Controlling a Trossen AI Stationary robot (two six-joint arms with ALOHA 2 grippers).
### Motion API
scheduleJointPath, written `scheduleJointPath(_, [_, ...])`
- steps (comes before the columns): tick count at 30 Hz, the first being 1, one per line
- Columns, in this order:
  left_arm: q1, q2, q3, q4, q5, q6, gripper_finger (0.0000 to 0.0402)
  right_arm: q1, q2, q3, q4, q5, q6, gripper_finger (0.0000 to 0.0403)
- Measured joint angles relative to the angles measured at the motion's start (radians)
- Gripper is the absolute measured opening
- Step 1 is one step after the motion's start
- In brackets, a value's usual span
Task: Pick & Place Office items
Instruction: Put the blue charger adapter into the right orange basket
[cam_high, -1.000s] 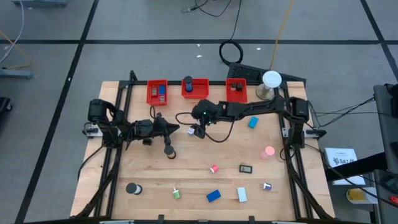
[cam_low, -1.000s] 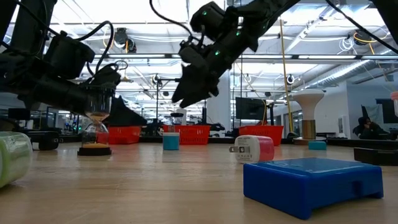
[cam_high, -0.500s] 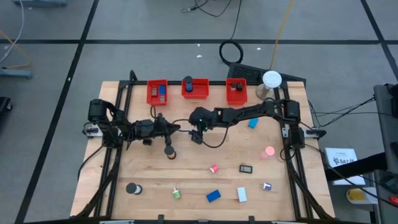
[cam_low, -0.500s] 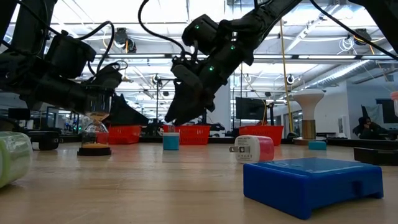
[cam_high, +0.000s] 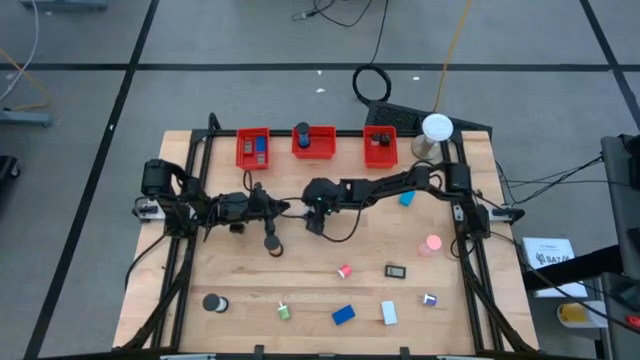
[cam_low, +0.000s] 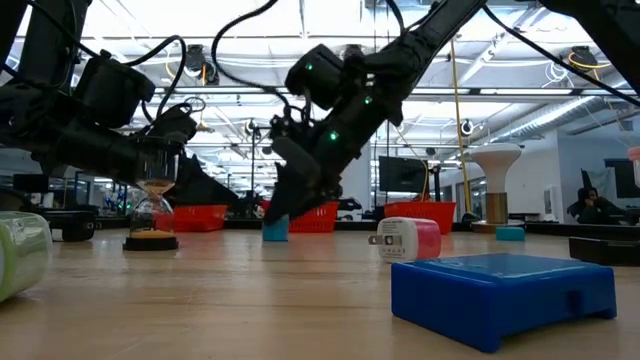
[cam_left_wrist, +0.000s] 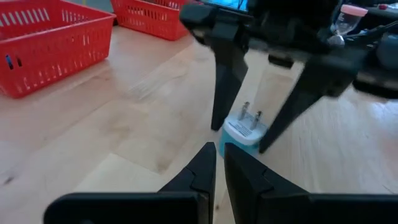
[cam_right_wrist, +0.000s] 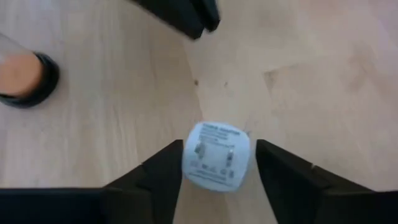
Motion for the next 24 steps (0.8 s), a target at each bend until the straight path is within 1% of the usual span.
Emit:
scheduleJointPath(4, [0.0, 0.0, 0.0, -0.006, 0.0, 0.0, 0.0033, 0.0, -0.002, 0.004, 0.012, 0.001, -0.002, 0.014])
scheduleJointPath(7, [0.0, 0.0, 0.0, -0.013, 0.0, 0.0, 0.0033, 0.0, -0.002, 0.004, 0.011, 0.0, -0.002, 0.0124])
scheduleJointPath(13, [0.0, 0.0, 0.0, -0.024, 0.0, -0.001, 0.0033, 0.0, -0.008, 0.004, 0.002, -0.004, -0.002, 0.0133])
scheduleJointPath(22, [0.0, 0.0, 0.0, -0.027, 0.004, -0.033, 0.0033, -0.019, -0.106, 0.003, -0.064, -0.005, -0.002, 0.0125])
scheduleJointPath(24, [0.0, 0.0, 0.0, -0.027, 0.005, -0.034, 0.0033, -0.028, -0.138, 0.001, -0.105, -0.004, -0.002, 0.0125])
